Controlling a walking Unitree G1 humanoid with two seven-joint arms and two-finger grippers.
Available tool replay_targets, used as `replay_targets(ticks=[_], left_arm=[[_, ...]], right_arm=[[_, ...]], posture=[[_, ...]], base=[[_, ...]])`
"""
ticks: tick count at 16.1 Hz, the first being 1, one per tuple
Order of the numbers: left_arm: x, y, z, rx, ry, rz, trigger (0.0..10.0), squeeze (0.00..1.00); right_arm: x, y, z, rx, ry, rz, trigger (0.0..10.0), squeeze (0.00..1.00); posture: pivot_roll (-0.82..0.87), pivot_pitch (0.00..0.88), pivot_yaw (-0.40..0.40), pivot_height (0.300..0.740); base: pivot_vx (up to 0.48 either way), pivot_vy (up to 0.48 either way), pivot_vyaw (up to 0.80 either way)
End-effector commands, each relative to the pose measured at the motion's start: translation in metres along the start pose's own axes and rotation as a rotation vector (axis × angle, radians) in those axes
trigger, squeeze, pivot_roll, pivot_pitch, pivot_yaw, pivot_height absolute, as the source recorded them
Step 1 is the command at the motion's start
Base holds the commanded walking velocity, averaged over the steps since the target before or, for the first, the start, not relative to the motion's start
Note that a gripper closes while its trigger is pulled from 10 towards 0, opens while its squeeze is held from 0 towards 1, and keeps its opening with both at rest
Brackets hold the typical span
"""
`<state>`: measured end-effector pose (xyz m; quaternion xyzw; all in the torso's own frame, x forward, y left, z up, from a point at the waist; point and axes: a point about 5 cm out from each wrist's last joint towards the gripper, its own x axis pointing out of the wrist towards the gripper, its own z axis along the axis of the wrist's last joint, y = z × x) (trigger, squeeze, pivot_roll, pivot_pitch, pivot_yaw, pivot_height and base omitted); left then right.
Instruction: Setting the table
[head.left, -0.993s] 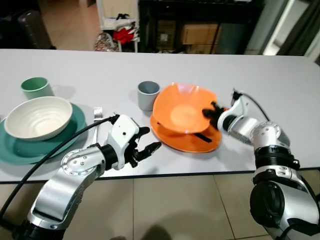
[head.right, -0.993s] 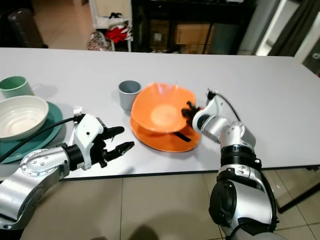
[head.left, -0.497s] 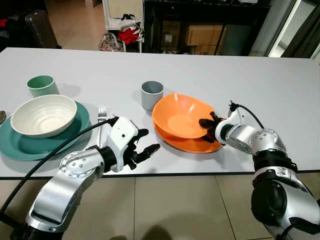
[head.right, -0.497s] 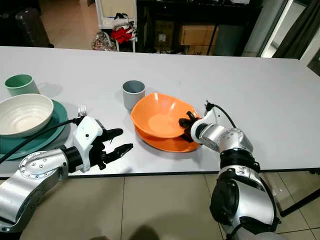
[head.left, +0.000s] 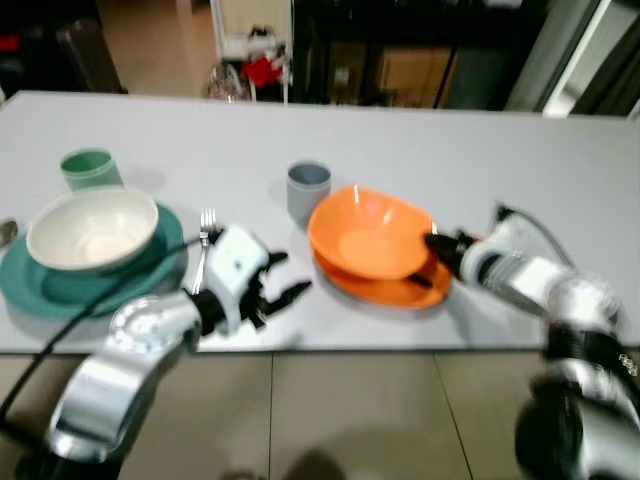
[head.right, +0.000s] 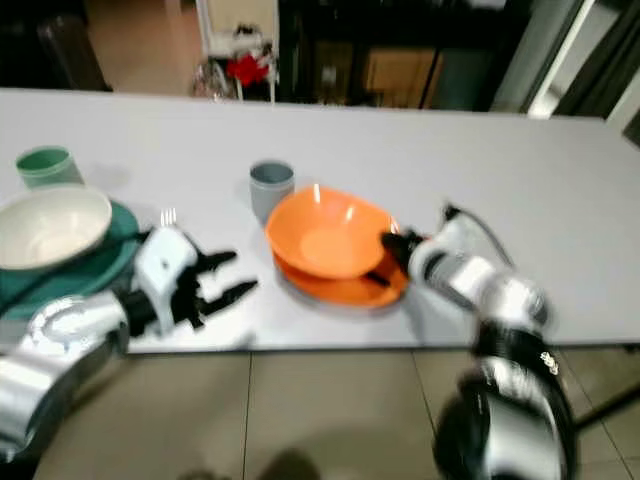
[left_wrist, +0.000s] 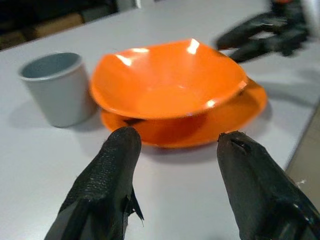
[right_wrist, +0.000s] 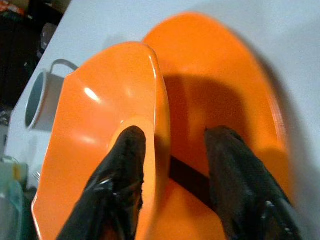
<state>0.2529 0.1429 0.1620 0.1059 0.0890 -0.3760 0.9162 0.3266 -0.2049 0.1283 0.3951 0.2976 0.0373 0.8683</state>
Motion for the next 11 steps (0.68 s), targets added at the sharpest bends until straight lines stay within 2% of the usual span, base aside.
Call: replay_targets(ticks=[1, 2, 4, 5, 6, 7, 9, 11], left_arm=[[-0.001, 0.001, 0.005, 0.002, -0.025, 0.017, 10.0, 0.00], [-0.005, 0.007, 0.008, -0.032, -0.074, 0.116, 10.0, 0.00], [-0.009, 0.010, 0.012, -0.053, -0.111, 0.189, 10.0, 0.00], [-0.010, 0.012, 0.014, -0.047, -0.127, 0.244, 10.0, 0.00], [-0.010, 0.012, 0.015, -0.041, -0.132, 0.262, 10.0, 0.00], [-0.010, 0.014, 0.015, -0.038, -0.126, 0.324, 10.0, 0.00], [-0.010, 0.015, 0.015, -0.011, -0.115, 0.420, 10.0, 0.00], [-0.010, 0.018, 0.013, 0.006, -0.101, 0.474, 10.0, 0.00]], right_arm=[[-0.009, 0.010, 0.006, -0.053, -0.022, 0.025, 10.0, 1.00], [-0.038, 0.017, -0.001, -0.263, -0.109, 0.042, 10.0, 1.00], [-0.058, 0.026, -0.007, -0.422, -0.213, 0.062, 10.0, 1.00], [-0.071, 0.031, -0.008, -0.527, -0.337, 0.069, 10.0, 1.00], [-0.076, 0.034, -0.011, -0.585, -0.383, 0.083, 10.0, 1.00], [-0.083, 0.040, -0.017, -0.646, -0.420, 0.088, 10.0, 1.00], [-0.086, 0.052, -0.033, -0.778, -0.491, 0.104, 10.0, 1.00], [-0.084, 0.051, -0.043, -0.832, -0.532, 0.087, 10.0, 1.00]], posture=[[0.06, 0.000, -0.044, 0.740], [0.06, 0.000, -0.035, 0.740], [0.05, 0.000, -0.027, 0.740], [0.04, 0.000, -0.023, 0.740], [0.04, 0.000, -0.020, 0.740], [0.04, 0.000, -0.018, 0.740], [0.04, 0.000, -0.021, 0.740], [0.05, 0.000, -0.025, 0.740]], base=[[0.000, 0.000, 0.00], [0.000, 0.000, 0.00], [0.000, 0.000, 0.00], [0.000, 0.000, 0.00], [0.000, 0.000, 0.00], [0.000, 0.000, 0.00], [0.000, 0.000, 0.80], [0.000, 0.000, 0.80]])
